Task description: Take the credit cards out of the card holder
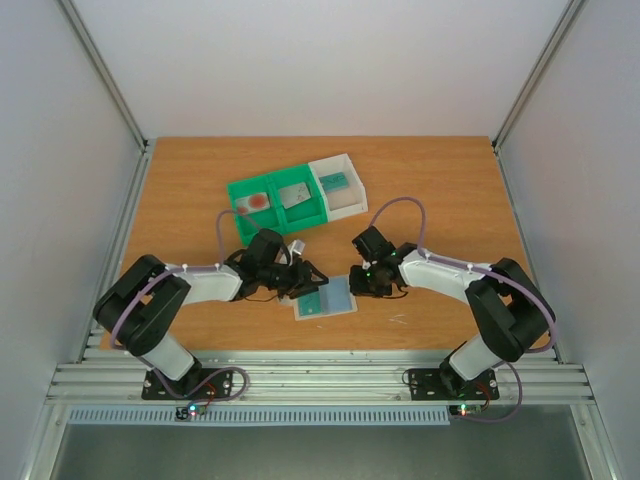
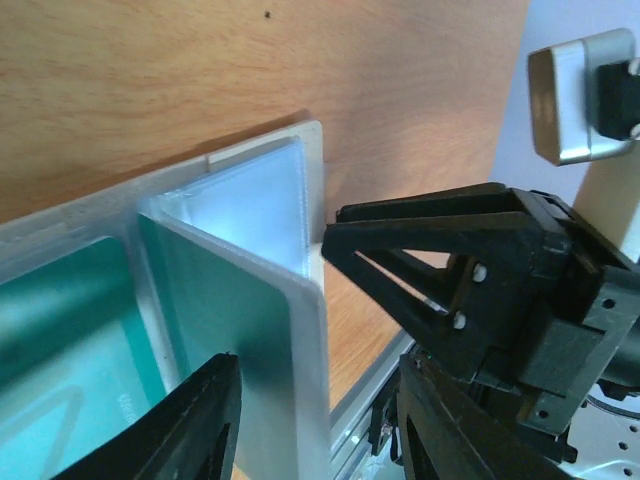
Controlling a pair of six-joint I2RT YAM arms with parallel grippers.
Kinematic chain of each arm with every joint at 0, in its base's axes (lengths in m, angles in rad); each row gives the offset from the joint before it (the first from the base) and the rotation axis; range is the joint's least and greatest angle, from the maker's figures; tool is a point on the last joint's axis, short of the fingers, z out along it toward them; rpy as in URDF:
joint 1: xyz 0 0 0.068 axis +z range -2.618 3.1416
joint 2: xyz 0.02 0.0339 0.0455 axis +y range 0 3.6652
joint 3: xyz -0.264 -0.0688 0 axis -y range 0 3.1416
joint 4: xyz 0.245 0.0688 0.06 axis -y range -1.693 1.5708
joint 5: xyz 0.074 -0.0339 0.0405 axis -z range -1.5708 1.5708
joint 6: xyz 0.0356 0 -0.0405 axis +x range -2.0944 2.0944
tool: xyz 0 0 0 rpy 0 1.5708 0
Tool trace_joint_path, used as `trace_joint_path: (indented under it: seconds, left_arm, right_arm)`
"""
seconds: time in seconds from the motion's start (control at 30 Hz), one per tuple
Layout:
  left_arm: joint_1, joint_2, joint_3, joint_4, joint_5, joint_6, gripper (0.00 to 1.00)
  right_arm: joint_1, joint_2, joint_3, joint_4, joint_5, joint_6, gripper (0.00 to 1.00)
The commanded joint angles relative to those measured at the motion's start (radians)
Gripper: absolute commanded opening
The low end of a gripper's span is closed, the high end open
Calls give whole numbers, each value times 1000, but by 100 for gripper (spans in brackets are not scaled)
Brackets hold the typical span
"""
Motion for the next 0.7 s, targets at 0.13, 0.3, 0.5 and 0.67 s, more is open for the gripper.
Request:
trace_joint_path:
  seconds: [0.13, 0.3, 0.5, 0.67]
  left_arm:
    - [-41, 29, 53, 70, 24, -1, 44]
    - [-41, 29, 57, 37, 10, 23, 44]
    - [-41, 35, 63, -18, -21, 64, 43]
    - [-41, 11, 65, -94, -75, 97, 40]
  right_arm:
    - [0, 5, -36, 77, -132, 18, 27]
    - [-1, -33, -44, 74, -151, 39, 27]
    - [-2, -71, 10, -74, 12, 7, 27]
    - [-1, -97, 13, -68, -14, 6, 27]
